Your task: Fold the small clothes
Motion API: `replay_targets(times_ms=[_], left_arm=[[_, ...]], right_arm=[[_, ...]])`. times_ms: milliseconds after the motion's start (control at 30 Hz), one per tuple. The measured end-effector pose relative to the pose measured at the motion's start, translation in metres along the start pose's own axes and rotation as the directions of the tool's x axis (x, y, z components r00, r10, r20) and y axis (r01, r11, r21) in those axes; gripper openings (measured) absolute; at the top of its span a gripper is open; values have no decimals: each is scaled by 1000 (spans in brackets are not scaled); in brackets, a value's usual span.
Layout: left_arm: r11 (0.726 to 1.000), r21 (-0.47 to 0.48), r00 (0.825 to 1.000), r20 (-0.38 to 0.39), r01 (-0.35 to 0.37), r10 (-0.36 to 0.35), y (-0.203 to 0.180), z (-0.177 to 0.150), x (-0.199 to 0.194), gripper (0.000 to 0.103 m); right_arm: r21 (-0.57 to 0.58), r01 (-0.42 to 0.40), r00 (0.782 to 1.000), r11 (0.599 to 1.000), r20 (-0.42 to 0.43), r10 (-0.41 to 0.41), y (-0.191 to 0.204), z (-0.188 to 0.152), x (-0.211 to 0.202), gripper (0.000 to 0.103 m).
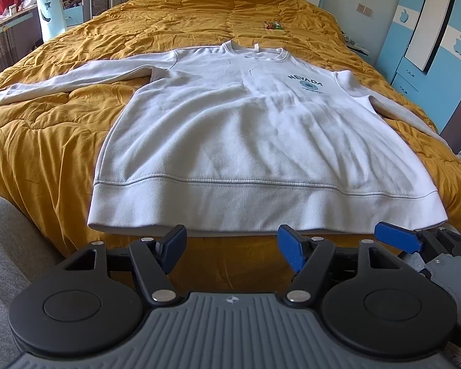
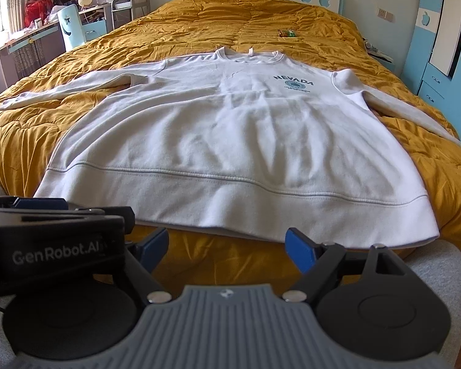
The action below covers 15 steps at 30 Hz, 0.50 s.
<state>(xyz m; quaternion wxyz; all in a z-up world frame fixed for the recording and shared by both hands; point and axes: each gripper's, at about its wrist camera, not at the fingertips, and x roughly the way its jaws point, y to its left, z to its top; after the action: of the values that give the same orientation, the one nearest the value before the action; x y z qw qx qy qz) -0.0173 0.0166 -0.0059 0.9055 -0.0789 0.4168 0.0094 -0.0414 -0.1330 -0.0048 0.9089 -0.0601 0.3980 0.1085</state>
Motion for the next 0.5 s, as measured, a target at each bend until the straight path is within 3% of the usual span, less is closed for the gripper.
replay_targets(times_ms=[67,167,333,400,500], left_arm=[[1000,11,999,38,26,-26,6,5,-3,77],[1000,-9,988,155,18,-16,26,20,-11,66],[981,-161,930,333,-109,158,102,60,-17,66],[967,-232,907,378,-103,187,148,77,-14,66],[922,-382,918,344,-54,196,215,102,2,66]], right_arm=[[8,-11,1000,1000,27,11,0,5,-1,79],[8,0,996,1000,88,-1,-3,21,-2,81],[31,26,987,999,160,-31,-14,55,6,81],[50,35,984,998,174,-44,-18,65,10,82],[82,37,985,996,165,-51,-22,70,18,82]])
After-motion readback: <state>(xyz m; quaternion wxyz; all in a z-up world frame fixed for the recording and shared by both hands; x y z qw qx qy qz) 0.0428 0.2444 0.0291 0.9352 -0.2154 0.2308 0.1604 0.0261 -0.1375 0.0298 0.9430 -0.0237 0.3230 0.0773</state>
